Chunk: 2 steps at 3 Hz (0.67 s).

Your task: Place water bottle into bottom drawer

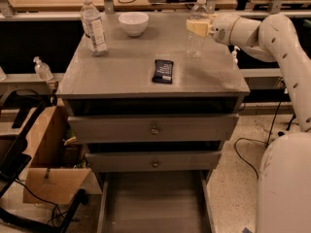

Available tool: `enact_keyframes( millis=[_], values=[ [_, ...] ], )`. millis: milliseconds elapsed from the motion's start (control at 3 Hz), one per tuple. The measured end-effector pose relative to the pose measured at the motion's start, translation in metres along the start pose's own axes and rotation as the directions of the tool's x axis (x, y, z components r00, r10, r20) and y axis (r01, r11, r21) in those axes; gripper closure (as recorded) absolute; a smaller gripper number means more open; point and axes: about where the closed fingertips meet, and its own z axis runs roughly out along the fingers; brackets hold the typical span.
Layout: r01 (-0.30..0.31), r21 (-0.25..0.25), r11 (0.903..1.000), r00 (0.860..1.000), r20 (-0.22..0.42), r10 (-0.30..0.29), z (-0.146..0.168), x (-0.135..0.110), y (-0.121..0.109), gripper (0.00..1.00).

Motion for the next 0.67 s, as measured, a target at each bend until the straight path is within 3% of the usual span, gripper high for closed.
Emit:
enact_keyframes(
  millis=[333,667],
  values=[
    [0.02,-0.011,0.9997,1.0,-0.003,-0.02,0.001,-0.011,0.004,1.0],
    [0.086,-0.015,0.9962,0.996,0.013,-0.085,-0.016,-0.04,0.019,1.0]
  ],
)
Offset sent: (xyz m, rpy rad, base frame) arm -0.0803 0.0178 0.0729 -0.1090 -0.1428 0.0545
